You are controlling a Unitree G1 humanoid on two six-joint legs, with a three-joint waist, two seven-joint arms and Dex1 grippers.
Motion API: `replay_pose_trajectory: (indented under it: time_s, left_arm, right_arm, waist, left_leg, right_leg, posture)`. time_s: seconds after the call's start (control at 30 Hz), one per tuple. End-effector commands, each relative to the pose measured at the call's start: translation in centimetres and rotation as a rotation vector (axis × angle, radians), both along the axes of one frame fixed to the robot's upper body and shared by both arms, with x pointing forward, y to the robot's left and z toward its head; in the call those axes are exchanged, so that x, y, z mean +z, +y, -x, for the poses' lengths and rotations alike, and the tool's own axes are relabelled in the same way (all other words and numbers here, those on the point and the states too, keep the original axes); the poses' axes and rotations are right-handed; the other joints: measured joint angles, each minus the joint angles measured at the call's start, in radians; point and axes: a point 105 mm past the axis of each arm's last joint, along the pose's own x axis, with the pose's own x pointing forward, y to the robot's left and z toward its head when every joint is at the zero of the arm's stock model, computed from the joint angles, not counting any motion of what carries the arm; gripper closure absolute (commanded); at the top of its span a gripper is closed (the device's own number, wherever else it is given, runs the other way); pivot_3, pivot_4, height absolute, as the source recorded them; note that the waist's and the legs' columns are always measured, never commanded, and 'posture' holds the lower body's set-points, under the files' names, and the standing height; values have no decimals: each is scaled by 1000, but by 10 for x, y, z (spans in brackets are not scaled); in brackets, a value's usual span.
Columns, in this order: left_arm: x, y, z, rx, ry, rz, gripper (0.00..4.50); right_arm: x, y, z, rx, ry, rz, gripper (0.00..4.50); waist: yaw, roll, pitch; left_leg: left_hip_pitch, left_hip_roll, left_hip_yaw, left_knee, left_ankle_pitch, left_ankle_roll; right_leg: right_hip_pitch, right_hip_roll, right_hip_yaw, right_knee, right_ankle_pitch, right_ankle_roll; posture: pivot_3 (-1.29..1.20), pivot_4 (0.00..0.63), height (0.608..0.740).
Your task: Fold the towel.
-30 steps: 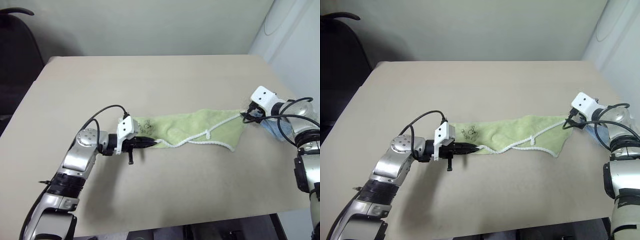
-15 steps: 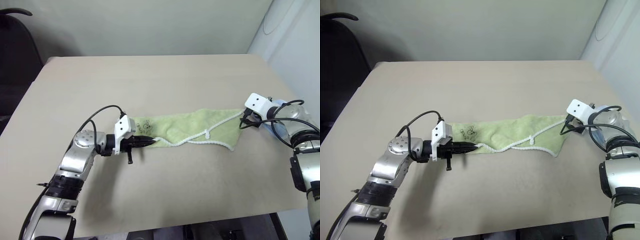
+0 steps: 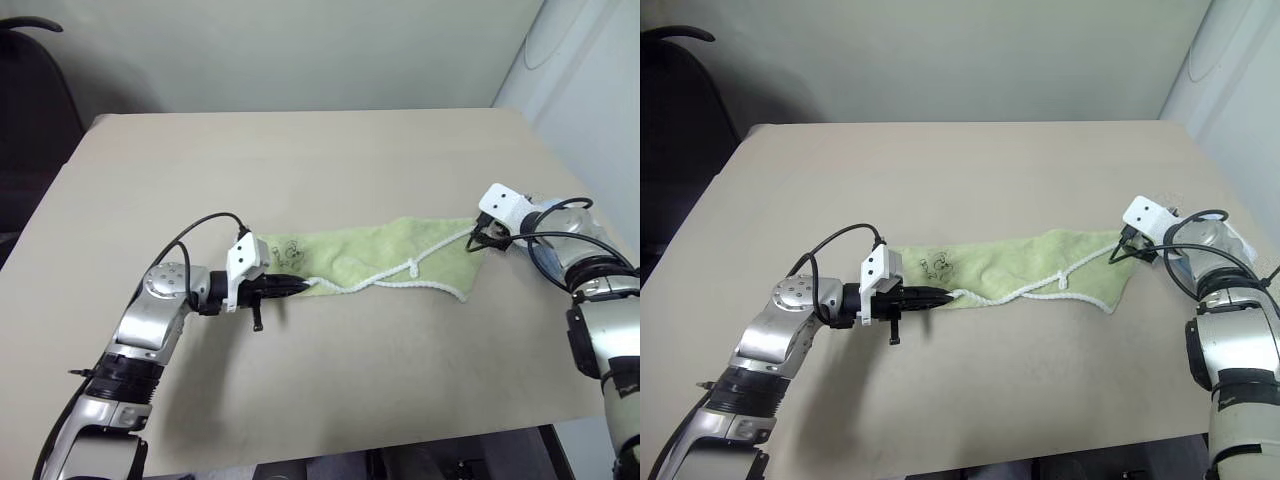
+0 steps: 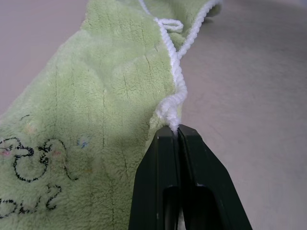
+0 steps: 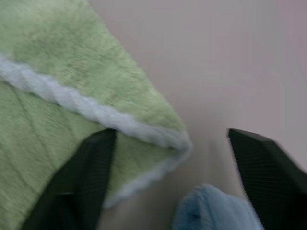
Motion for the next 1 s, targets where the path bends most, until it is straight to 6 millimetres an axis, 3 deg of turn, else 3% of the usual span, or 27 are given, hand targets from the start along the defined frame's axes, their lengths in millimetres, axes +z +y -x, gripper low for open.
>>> replay_pose_trajectory:
  time_s: [0.03,0.27,0.43,0.5,0.6,0.77,1.0]
  left_arm:
    - [10,-1,3,-11,-41,9,4500]
    - [7,-1,6,-1,-39,11,4500]
    - [13,1,3,29,-63,43,4500]
    - [30,6,-8,97,-92,130,4500]
    - [62,18,-28,229,-163,284,4500]
    - [138,61,-65,488,-279,570,4500]
    - [204,95,-107,710,-386,728,4500]
  right_arm:
    - [9,-1,-2,-13,-13,-24,2076]
    - [8,-1,-2,-20,-7,-39,4458]
    - [18,-1,-4,-14,-53,-33,4458]
    - [30,-3,-7,-21,-106,-35,4458]
    - [51,-3,-9,-8,-172,-60,4458]
    - [115,-1,-13,-2,-367,-159,4458]
    - [179,18,-20,-20,-559,-171,4458]
  waist:
    - [0,0,0]
    - [0,0,0]
    - [0,0,0]
    - [1,0,0]
    - [3,1,1]
    - [1,2,1]
    - [-2,2,2]
  left_leg:
    - [0,0,0,0,0,0]
    - [0,0,0,0,0,0]
    - [0,0,0,0,0,0]
    - [0,0,0,0,0,0]
    - [-1,-1,0,0,0,0]
    - [-1,-1,2,0,1,-1]
    - [-1,-1,2,0,1,-1]
  right_leg:
    - [0,0,0,0,0,0]
    - [0,0,0,0,0,0]
    - [0,0,0,0,0,0]
    - [0,0,0,0,0,0]
    - [0,-1,0,1,0,0]
    - [-1,-1,0,2,0,0]
    - [-3,-2,1,-1,0,0]
  posture:
    - [0,150,740]
    - [0,150,740]
    - [0,150,740]
    - [0,150,740]
    - [0,150,740]
    - [0,150,740]
    - [0,150,740]
